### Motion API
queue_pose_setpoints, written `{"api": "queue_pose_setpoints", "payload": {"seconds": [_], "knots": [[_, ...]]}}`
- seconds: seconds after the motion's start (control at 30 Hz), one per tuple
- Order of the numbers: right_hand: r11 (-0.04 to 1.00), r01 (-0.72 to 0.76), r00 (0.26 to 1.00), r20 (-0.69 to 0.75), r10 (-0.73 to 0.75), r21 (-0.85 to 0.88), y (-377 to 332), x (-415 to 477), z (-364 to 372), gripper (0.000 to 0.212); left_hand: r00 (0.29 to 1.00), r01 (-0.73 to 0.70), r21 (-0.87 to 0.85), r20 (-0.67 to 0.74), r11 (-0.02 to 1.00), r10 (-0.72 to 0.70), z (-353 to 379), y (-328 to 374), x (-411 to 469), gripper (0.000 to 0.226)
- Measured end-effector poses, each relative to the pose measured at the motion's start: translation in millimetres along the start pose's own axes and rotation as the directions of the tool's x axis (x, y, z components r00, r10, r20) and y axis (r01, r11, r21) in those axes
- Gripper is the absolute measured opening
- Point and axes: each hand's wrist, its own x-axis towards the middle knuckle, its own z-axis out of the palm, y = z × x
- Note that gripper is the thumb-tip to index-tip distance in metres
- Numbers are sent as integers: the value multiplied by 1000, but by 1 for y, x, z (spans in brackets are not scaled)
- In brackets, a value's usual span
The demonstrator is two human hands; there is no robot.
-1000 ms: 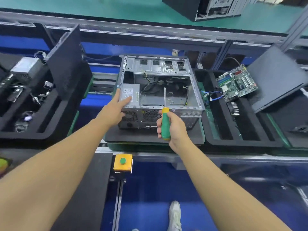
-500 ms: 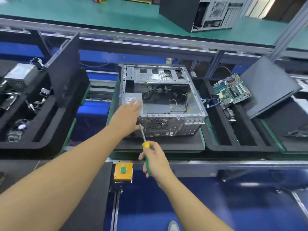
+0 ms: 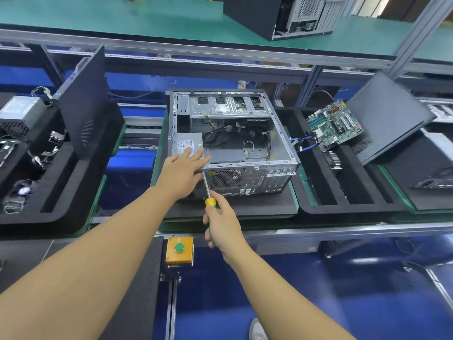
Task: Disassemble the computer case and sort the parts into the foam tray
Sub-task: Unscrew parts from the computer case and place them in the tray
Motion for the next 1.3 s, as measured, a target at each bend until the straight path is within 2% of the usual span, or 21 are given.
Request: {"api": "queue_pose_setpoints", "payload": {"seconds": [0.4,0.6,0.67,0.77,0.83,0.93,1.03,1.1,1.17,1.2,1.23,1.3], "knots": [[997,-30,1000,-5,30,69,4,3,-2,40,1000,0,3,-17,1000,0,3,-2,0,53],[945,-90,996,56,76,315,3,4,-6,29,999,-5,3,-35,1000,5,2,-1,-1,53],[900,-155,988,89,129,408,3,5,-5,21,999,-7,7,-45,1000,8,3,-1,-1,53],[660,-365,925,335,178,657,-1,4,-3,30,998,-29,46,-49,999,31,1,-3,1,56],[555,-457,875,465,139,695,0,6,-3,40,998,-31,66,-52,997,34,-4,-6,2,64],[560,-457,868,484,110,691,4,7,0,40,998,-42,120,-40,992,47,-2,-10,-2,71],[618,-387,910,393,134,684,6,6,7,30,997,-55,153,-48,987,63,3,-11,-4,68],[714,-329,942,270,201,618,2,4,15,31,996,-59,139,-52,989,66,2,-11,-5,66],[882,-214,976,59,208,420,-3,2,22,29,996,-67,129,-57,989,75,2,-11,-5,65],[963,-140,986,-59,157,231,-5,1,24,28,996,-67,123,-58,990,74,1,-10,-6,65],[997,-80,984,-160,80,2,-6,0,25,28,996,-63,120,-49,991,69,1,-10,-6,64],[906,-45,958,-275,-80,-421,-6,0,24,29,997,-64,119,-39,991,69,0,-8,-6,64]]}}
